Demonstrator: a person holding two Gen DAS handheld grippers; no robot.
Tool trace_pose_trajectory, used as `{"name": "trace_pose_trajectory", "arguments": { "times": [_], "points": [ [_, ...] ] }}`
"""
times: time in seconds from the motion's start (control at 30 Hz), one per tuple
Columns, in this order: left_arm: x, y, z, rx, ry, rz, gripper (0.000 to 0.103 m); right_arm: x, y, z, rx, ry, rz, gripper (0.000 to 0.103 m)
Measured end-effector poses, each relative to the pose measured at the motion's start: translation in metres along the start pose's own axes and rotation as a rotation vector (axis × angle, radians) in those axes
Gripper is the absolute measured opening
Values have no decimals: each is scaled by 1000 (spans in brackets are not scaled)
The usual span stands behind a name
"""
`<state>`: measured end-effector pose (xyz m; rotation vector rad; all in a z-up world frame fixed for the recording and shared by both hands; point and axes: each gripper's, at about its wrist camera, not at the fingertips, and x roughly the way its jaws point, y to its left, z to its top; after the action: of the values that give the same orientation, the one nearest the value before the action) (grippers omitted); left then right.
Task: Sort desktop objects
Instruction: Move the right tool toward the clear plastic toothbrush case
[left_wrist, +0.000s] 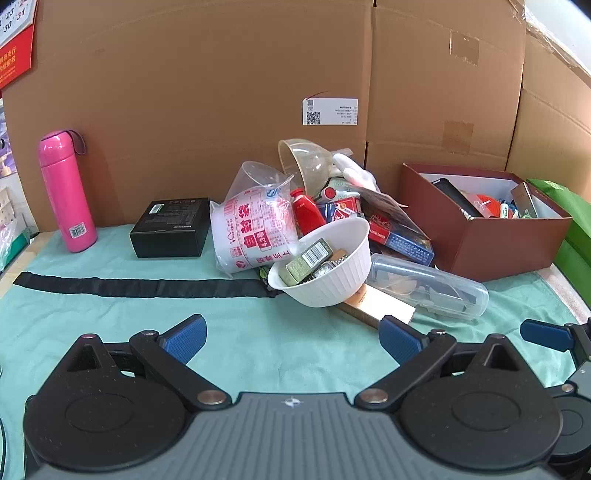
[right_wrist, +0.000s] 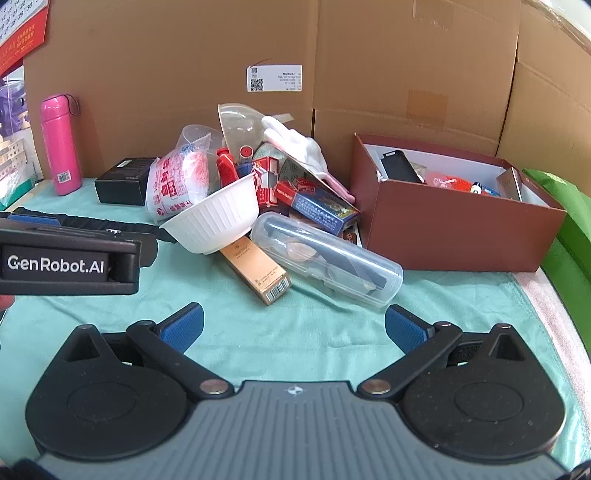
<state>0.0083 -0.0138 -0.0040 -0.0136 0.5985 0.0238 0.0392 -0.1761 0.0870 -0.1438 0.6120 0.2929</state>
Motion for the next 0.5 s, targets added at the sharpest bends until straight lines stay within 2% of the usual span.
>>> {"name": "trace_pose_trajectory", "arguments": {
  "times": [0.5],
  "points": [
    [12, 0, 0, 3, 27, -4, 102, 12, -3, 0, 3, 29, 3, 101]
  ]
}}
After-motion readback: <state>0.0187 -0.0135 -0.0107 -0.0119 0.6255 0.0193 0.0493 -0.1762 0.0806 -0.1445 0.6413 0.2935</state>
